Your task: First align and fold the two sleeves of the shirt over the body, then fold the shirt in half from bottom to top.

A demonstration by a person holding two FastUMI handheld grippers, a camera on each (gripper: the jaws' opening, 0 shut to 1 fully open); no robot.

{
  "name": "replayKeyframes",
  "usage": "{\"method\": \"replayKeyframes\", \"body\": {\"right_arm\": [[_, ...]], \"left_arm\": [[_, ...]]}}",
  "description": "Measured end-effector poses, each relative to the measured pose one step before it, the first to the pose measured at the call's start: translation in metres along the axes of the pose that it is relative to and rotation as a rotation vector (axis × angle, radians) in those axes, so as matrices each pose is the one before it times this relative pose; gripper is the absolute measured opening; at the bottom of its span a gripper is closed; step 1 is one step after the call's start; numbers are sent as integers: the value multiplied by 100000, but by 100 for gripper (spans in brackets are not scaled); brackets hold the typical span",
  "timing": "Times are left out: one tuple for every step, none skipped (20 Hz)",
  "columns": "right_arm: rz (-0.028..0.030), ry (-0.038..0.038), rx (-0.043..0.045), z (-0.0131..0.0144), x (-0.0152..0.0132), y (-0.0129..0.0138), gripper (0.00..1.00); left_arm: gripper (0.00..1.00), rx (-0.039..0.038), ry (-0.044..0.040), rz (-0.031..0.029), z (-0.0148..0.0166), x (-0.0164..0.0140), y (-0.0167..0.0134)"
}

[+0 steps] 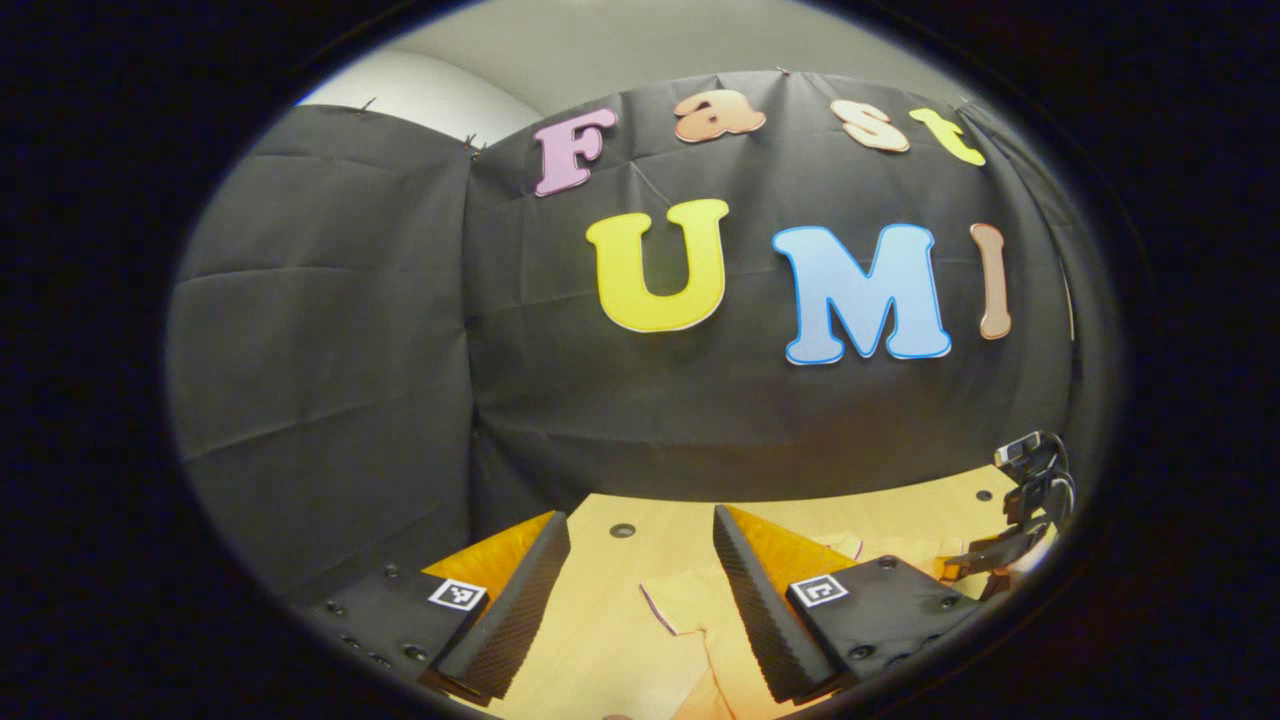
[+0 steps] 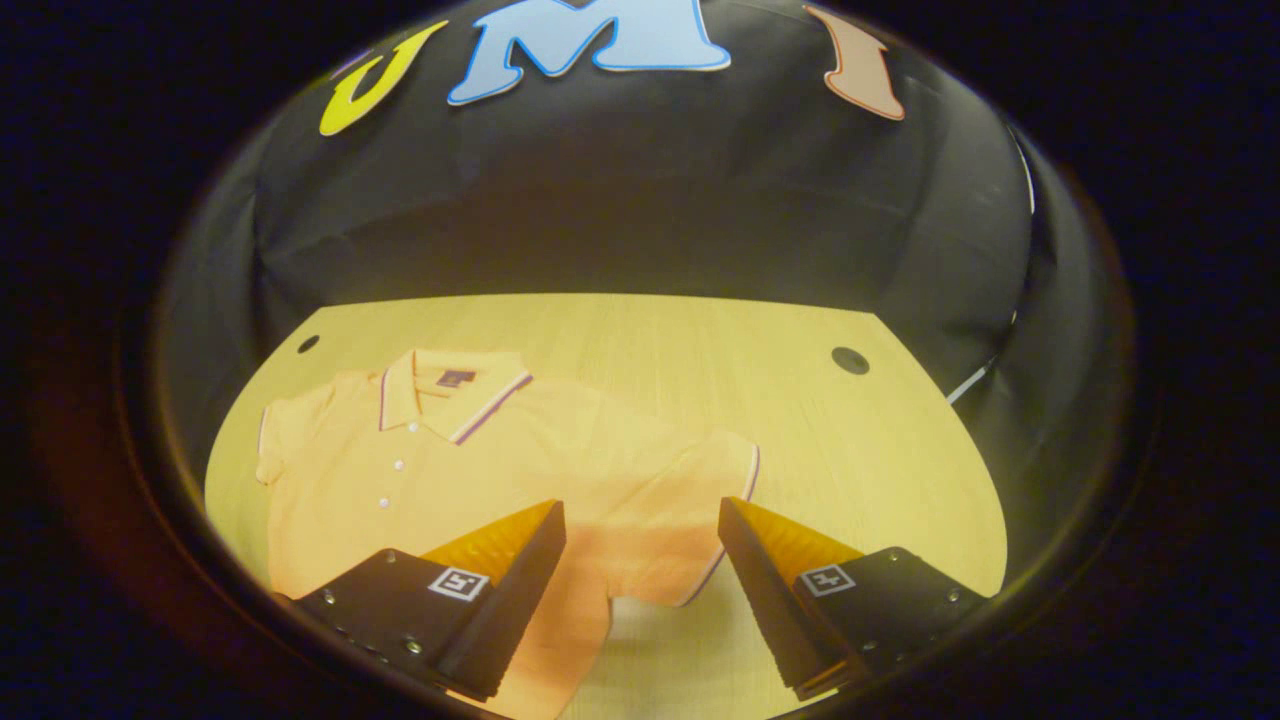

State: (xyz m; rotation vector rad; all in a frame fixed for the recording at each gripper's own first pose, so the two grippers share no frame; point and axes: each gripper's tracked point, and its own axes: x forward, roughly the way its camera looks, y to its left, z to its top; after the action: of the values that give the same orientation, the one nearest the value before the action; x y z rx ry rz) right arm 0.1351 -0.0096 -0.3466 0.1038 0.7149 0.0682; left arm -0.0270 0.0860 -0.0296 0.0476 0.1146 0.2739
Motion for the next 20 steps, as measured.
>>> {"method": "replayKeyframes", "body": {"right_arm": [[-474,1857,80,-549,633,-202,97],[-421,2239,222,-717,652,-187,97],[-238,1930,349,-494,546,-210,97],[-692,1392,268,-482,523,-187,97],[-446,1526,128,-395,407,-243,97],[-526,1342,106,-494,320,-157,97],[413,1896,118,-411,48,-96,97],[390,-1979,1649,240,332,100,97],[1413,768,1354,-206,-147,241,96],[1186,633,877,15,-75,327,96],[620,-1164,-385,170,389,302,81],[1515,-252,-400,90,-88,520,74],[677,-614,-55,39,244,525,45],[501,-261,386,-5,-168,337,34],[-1117,96,-144,-60,76,120,16],[-332,-727,-554,104,-87,24,10],[-790,627,-560,289,396,-20,4],[-955,348,-1020,-110,-456,108,4],[-1029,462,-1563,134,6,-60,4],[-1265,-781,-2342,220,-146,-98,4]], "left_arm": [[93,200,433,815,-91,-120,227],[93,273,340,735,-17,-219,225],[94,193,264,662,-90,-110,187],[95,241,230,555,-35,-55,106],[95,241,300,576,13,-43,63],[95,96,303,410,-63,-80,83],[95,-29,248,369,-266,-150,215],[95,-41,220,270,-81,-33,84],[95,-129,370,176,51,137,-53],[94,-228,314,-61,-32,61,-36],[94,-161,479,-129,-247,60,-95],[94,-90,135,-25,0,-36,-79],[94,-125,-197,-91,11,-115,34],[94,186,38,60,107,-9,-114],[94,98,34,110,7,-9,-24],[95,-108,-34,122,12,-8,42],[94,-131,136,45,-27,-16,90],[94,-51,149,368,-79,-43,119],[94,-157,195,198,-177,-73,216],[94,-225,129,176,22,79,30]]}}
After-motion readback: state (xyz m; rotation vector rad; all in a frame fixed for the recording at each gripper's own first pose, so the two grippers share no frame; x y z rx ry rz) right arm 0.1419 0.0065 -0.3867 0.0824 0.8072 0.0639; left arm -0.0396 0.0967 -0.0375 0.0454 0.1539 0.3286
